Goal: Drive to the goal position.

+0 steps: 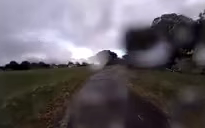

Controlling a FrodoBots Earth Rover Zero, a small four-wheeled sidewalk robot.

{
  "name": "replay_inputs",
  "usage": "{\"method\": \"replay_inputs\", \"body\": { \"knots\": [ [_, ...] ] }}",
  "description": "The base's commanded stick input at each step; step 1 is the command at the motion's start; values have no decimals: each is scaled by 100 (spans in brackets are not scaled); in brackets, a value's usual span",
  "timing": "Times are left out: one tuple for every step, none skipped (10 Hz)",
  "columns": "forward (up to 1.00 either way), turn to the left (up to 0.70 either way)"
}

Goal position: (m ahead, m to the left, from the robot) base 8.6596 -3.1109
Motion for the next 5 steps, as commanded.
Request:
{"method": "replay_inputs", "body": {
  "knots": [
    [70,0],
    [70,0],
    [70,0],
    [70,0],
    [70,0]
  ]
}}
